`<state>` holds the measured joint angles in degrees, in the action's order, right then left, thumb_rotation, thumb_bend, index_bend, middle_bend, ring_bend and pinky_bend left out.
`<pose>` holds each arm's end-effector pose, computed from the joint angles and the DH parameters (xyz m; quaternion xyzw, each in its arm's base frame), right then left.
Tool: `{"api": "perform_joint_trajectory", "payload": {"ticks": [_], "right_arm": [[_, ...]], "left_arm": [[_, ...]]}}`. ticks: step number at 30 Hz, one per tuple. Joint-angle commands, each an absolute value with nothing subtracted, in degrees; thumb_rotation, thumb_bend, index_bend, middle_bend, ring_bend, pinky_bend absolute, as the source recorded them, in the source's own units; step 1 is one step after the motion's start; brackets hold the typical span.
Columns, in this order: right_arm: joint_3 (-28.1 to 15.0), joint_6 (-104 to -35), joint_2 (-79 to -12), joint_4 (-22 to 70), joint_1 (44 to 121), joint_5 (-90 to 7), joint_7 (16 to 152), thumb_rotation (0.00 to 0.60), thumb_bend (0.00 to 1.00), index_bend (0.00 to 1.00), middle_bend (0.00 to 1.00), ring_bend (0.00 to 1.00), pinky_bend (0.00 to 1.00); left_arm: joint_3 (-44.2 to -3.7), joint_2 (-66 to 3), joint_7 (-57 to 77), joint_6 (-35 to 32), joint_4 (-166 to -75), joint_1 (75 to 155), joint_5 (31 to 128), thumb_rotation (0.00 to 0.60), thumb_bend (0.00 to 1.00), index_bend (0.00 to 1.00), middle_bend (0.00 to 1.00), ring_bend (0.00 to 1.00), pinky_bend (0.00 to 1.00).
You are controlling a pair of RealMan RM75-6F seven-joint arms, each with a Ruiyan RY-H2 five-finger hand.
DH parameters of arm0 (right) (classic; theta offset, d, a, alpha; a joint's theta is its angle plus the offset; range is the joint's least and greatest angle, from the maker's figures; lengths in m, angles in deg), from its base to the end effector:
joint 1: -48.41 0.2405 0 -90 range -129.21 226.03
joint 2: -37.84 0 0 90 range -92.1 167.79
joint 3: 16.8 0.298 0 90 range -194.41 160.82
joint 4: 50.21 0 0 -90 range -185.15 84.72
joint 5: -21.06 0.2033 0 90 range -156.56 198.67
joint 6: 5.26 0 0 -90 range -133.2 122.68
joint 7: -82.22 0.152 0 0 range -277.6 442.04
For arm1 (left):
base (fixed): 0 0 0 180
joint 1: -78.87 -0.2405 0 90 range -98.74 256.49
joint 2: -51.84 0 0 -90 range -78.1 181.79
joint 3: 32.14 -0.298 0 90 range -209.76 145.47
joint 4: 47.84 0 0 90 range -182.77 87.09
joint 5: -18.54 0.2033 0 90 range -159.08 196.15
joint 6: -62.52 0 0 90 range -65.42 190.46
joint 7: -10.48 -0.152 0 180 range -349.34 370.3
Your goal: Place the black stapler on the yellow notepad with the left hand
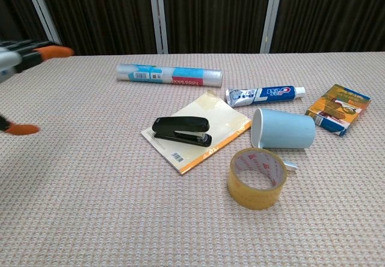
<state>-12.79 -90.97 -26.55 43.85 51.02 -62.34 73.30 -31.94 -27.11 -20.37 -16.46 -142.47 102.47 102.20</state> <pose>-0.3511 -0.1814 0.1860 0.5907 -0.3653 0.3418 0.6330 -0.2470 0.2706 0.0691 -0.7276 -0.2405 -0.3630 0.5301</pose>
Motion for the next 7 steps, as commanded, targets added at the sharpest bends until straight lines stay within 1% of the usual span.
{"api": "perform_joint_trajectory", "payload": {"ticks": [1,3,5,7], "right_arm": [[-12.74,-90.85,-26.76,43.8,51.03,-62.07,72.93,0.6,0.11,0.0,0.0,0.0,0.0],[-12.82,-90.88,-26.95,43.92,51.06,-62.21,72.28,0.6,0.11,0.0,0.0,0.0,0.0],[-13.02,-90.93,-27.18,43.95,51.01,-62.41,71.67,0.6,0.11,0.0,0.0,0.0,0.0],[-13.35,-91.09,-27.38,44.0,50.86,-62.78,71.17,0.6,0.11,0.0,0.0,0.0,0.0]], "left_arm": [[-37.05,-24.45,-25.21,-26.35,-144.7,93.63,102.41,0.6,0.15,0.0,0.0,0.0,0.07],[-37.36,-25.68,-22.8,-29.85,-142.25,90.8,102.84,0.6,0.15,0.0,0.0,0.0,0.07],[-37.52,-26.19,-20.79,-30.08,-140.48,89.7,102.44,0.6,0.15,0.0,0.0,0.0,0.06],[-37.44,-25.66,-19.85,-28.97,-139.84,89.82,102.35,0.6,0.16,0.0,0.0,0.0,0.06]]}}
